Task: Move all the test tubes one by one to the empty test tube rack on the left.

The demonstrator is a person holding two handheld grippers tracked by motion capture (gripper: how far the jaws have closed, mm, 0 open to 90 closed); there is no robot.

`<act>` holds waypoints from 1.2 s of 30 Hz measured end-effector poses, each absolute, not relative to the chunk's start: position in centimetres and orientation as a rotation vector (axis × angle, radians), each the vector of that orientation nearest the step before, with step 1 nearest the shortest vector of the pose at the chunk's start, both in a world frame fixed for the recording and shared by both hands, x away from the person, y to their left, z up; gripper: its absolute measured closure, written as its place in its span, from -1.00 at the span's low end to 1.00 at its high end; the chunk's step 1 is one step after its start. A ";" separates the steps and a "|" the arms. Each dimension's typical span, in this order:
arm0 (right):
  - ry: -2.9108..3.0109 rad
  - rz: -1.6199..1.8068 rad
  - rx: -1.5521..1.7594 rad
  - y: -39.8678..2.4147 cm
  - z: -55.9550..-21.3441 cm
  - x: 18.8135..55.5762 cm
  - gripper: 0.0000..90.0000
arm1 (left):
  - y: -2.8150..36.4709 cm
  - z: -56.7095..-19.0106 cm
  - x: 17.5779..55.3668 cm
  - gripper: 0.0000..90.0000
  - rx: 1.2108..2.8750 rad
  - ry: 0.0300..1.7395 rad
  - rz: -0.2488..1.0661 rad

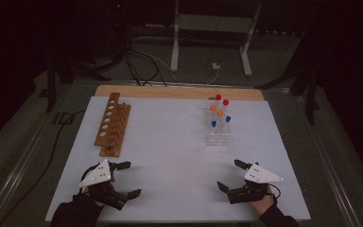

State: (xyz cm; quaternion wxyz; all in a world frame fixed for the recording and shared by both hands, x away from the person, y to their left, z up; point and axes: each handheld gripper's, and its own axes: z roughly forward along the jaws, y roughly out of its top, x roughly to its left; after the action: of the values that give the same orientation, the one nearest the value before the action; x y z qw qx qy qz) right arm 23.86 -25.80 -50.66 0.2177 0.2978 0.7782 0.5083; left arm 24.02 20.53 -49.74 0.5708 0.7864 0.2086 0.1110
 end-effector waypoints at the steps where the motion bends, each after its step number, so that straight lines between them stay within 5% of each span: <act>1: 2.153 1.405 0.822 -25.8 -50.6 23.8 -1.00 | 20.6 -49.7 24.0 -0.99 1.845 0.491 0.267; 24: 2.238 1.373 0.923 -25.4 -49.4 23.7 -1.00 | 20.7 -49.8 24.2 -0.99 1.844 0.501 0.308; 36: 2.183 1.354 0.966 -24.7 -45.3 24.1 -1.00 | 20.7 -49.7 24.1 -0.99 1.840 0.497 0.305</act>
State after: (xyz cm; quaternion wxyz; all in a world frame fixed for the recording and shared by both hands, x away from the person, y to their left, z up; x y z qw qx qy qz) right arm 24.12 -24.71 -45.33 0.1972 0.3449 0.7799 0.4837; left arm 24.13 20.66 -49.75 0.5694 0.7836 0.2116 0.1301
